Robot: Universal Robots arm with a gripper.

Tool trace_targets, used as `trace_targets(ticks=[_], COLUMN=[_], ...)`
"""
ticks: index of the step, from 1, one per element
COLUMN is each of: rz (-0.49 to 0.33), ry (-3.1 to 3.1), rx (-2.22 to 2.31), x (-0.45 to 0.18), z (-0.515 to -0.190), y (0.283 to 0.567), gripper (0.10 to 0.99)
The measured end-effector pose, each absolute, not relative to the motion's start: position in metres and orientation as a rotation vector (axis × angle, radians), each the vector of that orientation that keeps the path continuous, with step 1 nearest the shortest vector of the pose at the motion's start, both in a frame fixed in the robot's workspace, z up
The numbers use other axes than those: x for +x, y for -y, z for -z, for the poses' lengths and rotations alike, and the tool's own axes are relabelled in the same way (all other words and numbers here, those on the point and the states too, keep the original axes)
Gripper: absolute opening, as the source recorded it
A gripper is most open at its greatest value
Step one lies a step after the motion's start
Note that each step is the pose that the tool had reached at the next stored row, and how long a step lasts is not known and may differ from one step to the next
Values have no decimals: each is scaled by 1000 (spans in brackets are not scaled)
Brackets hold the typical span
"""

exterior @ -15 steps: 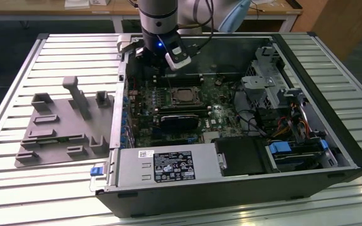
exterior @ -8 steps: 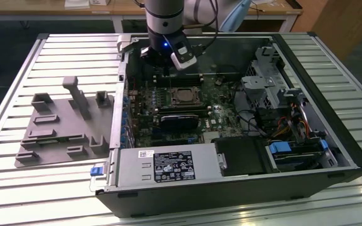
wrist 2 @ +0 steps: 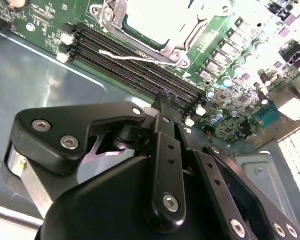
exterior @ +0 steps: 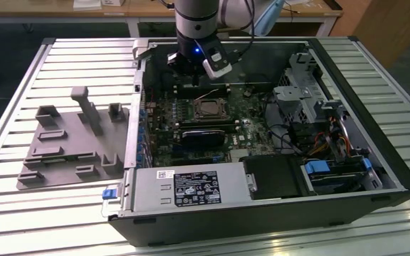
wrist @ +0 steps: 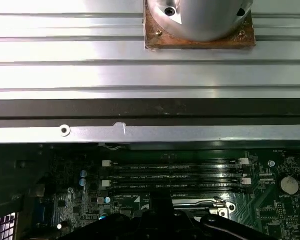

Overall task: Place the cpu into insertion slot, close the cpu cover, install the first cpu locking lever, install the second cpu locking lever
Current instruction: 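Install the first cpu locking lever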

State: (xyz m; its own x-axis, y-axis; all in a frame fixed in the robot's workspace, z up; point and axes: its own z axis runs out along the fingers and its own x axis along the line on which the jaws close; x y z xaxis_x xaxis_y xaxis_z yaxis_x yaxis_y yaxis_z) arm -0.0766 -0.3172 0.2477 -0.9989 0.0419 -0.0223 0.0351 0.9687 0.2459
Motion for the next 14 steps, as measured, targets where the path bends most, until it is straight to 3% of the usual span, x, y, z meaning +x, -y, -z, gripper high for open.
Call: trace_targets(ticks=[14], rz=[-375], ry=[-3011], rx=[55], x=[-79], z=[-243], y=[317], gripper=[102])
